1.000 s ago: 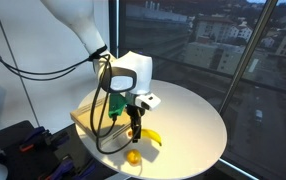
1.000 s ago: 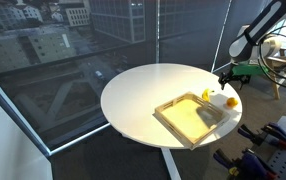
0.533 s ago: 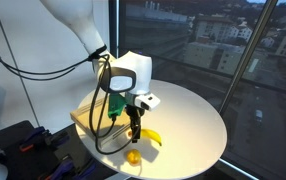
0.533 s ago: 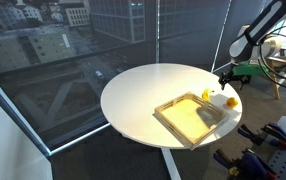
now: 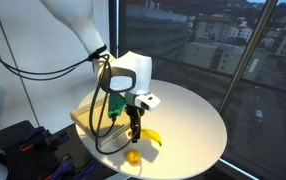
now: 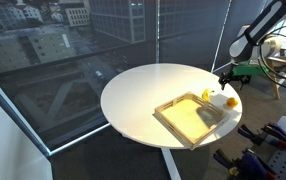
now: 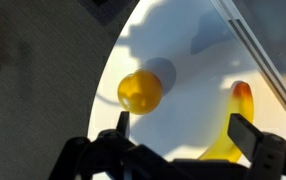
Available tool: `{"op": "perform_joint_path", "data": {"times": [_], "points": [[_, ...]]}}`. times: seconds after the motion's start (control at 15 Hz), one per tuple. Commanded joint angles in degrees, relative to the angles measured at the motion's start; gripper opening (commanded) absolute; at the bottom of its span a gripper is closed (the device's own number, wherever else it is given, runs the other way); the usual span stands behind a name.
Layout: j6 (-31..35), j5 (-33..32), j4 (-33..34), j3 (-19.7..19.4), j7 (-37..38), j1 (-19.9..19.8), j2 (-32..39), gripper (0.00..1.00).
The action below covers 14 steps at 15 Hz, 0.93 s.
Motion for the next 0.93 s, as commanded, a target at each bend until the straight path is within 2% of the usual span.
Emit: {"op": "perform_joint_path", "data": {"times": [0.0,0.87], "points": [[-0.15,0.09,0.05,-0.29,-0.05,0.31,-0.03,1.0],[0.28,0.14,0.12,-0.83,-0.25,-0.18,0.36,1.0]]}}
